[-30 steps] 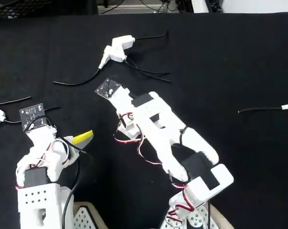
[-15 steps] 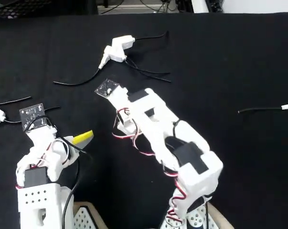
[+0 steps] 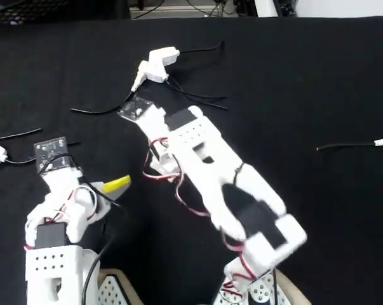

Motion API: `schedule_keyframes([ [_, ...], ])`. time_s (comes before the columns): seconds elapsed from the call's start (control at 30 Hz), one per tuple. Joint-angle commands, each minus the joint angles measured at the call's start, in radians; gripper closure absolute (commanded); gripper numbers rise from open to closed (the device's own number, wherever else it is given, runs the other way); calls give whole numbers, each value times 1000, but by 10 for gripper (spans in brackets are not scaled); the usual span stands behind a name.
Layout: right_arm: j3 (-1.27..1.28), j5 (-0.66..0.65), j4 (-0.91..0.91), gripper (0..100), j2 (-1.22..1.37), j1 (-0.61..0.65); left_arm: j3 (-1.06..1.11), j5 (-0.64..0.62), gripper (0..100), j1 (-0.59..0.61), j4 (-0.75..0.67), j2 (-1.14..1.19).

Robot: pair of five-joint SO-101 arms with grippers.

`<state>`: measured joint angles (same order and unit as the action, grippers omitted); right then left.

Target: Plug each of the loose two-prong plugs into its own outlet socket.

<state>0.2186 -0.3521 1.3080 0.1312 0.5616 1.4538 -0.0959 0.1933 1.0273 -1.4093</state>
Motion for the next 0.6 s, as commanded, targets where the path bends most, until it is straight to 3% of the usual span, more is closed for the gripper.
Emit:
schedule_keyframes([
  [0.0,-50,11,87,987,-211,60,-47,-68,546,-122,-31,-12],
  [0.13,-50,12,164,987,-298,78,-28,-201,547,-209,-169,-12],
  [0.33,-8,43,210,987,-312,75,7,-215,550,-213,-356,-12],
  [0.57,73,40,140,987,-311,49,44,-215,550,-214,-427,-12],
])
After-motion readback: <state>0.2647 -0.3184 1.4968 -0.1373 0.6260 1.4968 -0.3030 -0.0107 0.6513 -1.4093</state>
